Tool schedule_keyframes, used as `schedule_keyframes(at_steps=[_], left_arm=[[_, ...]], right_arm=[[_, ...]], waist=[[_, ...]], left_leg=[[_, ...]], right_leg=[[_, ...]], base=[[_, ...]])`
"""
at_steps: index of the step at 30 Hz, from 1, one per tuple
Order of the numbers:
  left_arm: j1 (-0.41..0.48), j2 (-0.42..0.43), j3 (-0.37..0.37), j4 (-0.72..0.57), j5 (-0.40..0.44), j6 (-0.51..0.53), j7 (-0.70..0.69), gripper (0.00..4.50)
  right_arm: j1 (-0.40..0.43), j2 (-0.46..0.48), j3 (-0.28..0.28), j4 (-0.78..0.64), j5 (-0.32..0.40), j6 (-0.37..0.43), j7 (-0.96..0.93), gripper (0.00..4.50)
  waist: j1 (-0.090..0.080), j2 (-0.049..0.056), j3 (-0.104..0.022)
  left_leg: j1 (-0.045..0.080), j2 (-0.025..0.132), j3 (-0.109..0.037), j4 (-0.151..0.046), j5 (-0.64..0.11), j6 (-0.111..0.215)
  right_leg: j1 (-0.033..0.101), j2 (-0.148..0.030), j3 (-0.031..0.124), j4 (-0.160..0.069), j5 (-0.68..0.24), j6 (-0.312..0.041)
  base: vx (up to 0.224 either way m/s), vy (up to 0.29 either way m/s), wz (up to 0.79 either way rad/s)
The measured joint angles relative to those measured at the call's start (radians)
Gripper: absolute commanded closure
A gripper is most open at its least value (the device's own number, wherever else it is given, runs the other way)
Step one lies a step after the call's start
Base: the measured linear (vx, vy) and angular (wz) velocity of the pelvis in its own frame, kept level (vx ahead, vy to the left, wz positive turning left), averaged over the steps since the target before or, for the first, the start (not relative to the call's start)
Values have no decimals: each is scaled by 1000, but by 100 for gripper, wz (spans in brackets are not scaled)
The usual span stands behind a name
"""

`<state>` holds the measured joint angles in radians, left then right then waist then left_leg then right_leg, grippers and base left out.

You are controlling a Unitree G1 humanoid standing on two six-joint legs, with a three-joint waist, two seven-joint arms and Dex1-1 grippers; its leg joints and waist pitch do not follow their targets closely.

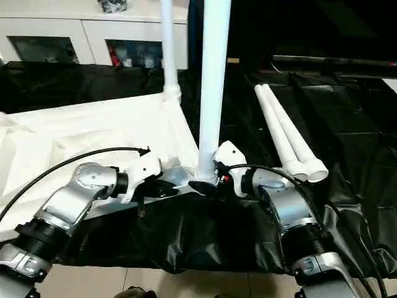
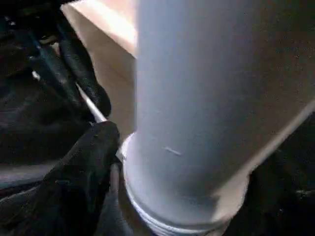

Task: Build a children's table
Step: Rotate leg to tighten

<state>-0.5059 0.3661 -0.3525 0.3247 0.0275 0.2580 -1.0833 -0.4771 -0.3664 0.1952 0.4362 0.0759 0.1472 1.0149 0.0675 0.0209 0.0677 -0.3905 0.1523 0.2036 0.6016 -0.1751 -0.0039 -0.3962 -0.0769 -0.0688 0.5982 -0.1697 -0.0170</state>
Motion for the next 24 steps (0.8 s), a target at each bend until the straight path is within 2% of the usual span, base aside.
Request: schedule_keyframes(at_steps=[3, 7, 14, 17, 21, 24], left_arm=[[5, 13, -2, -7, -11, -1, -15, 450], [5, 17, -2, -7, -12, -1, -23, 450], [8, 7, 1, -4, -10, 1, -7, 450], [-3, -38, 20, 26, 8, 15, 69, 450], [-73, -143, 31, 126, 46, 63, 219, 450], [-107, -198, 38, 174, 55, 94, 304, 450]], right_arm=[[0, -11, 8, -9, 2, 3, 27, 141], [0, -11, 9, -9, 3, 4, 33, 168], [14, 9, -1, -18, 4, 13, 2, 175], [16, 67, -39, 11, -7, 22, -126, 175], [1, 179, -124, 82, -24, 23, -395, 176], [-21, 236, -159, 121, -35, 27, -545, 176]], waist=[[0, 0, 0], [1, 0, 0], [3, -1, 0], [-4, -2, 0], [-6, -4, 0], [-7, -3, -1]], left_leg=[[0, 0, 0, 0, 0, 0], [0, 0, 0, 0, 0, 0], [0, 0, 0, 0, 0, 0], [0, 0, 0, 0, 0, 0], [1, 0, 0, 1, 0, 0], [1, 0, 0, 1, 0, 0]], right_leg=[[0, 0, 0, 0, 0, 0], [0, 0, 0, 0, 0, 0], [0, 0, 0, 1, 0, 0], [-1, 0, 0, 1, 0, 0], [0, 0, 0, 1, -2, 4], [1, 0, 1, 0, -3, 5]], base=[[0, 0, 0], [0, 0, 0], [0, 0, 0], [0, 0, 0], [0, 0, 0], [0, 0, 0]])
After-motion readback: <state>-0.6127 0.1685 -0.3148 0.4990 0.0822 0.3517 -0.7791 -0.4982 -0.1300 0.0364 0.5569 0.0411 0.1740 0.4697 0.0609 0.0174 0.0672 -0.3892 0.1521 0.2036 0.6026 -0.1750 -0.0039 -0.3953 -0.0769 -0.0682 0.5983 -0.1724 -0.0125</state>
